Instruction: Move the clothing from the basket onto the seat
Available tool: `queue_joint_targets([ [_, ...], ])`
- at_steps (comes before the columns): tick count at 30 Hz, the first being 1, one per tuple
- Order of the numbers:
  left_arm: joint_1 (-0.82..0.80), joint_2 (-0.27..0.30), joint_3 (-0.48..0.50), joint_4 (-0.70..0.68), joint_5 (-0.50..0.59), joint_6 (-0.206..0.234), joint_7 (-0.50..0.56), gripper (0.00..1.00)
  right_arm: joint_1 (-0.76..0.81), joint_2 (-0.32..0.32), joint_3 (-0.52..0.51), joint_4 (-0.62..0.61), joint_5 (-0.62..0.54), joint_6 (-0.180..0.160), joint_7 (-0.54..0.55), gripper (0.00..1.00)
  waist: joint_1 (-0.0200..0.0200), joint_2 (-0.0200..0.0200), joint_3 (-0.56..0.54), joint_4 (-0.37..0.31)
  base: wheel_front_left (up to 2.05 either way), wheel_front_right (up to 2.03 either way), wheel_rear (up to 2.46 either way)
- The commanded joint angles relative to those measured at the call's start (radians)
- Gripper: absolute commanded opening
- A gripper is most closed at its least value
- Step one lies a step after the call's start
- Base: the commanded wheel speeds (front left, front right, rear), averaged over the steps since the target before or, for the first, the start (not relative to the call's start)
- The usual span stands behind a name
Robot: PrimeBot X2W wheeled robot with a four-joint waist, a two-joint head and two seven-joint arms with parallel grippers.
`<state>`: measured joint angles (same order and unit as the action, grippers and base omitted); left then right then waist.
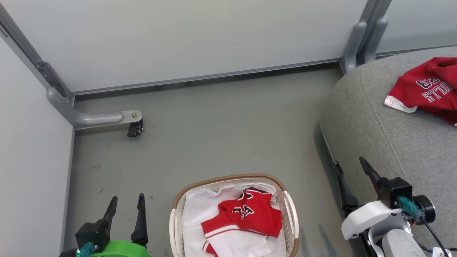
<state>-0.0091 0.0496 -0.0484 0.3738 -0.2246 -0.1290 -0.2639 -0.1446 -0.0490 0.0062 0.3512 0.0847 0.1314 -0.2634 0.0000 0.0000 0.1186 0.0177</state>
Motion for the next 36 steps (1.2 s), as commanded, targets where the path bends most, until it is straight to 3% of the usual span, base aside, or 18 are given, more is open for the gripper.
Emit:
queue_joint_targets([
  [1,0.008,0.003,-0.001,-0.001,-0.006,-0.002,-0.001,1.0,0.012,-0.004,0.001,0.001,0.007,-0.001,-0.002,1.0,0.0,0.0,0.0,-0.004,0.0,0.0,0.0],
  [8,-0.038,0.002,-0.037,0.002,-0.023,-0.002,-0.001,1.0,-0.032,-0.003,0.011,-0.016,0.03,-0.001,-0.002,1.0,0.0,0.0,0.054,-0.034,0.0,0.0,0.0],
  [19,-0.234,0.003,-0.19,0.086,-0.059,-0.002,-0.001,1.0,-0.151,-0.003,0.062,-0.086,0.047,-0.001,-0.002,1.0,0.0,0.0,0.266,-0.125,0.0,0.0,0.0],
  [29,-0.423,0.053,-0.38,0.245,-0.137,-0.002,-0.001,1.0,-0.257,-0.003,0.125,-0.146,0.109,-0.001,-0.002,1.0,0.0,0.0,0.458,-0.223,0.0,0.0,0.0],
  [36,-0.535,0.111,-0.573,0.348,-0.271,-0.002,-0.001,1.0,-0.313,-0.003,0.157,-0.191,0.152,-0.001,-0.002,1.0,0.0,0.0,0.567,-0.269,0.0,0.0,0.0],
])
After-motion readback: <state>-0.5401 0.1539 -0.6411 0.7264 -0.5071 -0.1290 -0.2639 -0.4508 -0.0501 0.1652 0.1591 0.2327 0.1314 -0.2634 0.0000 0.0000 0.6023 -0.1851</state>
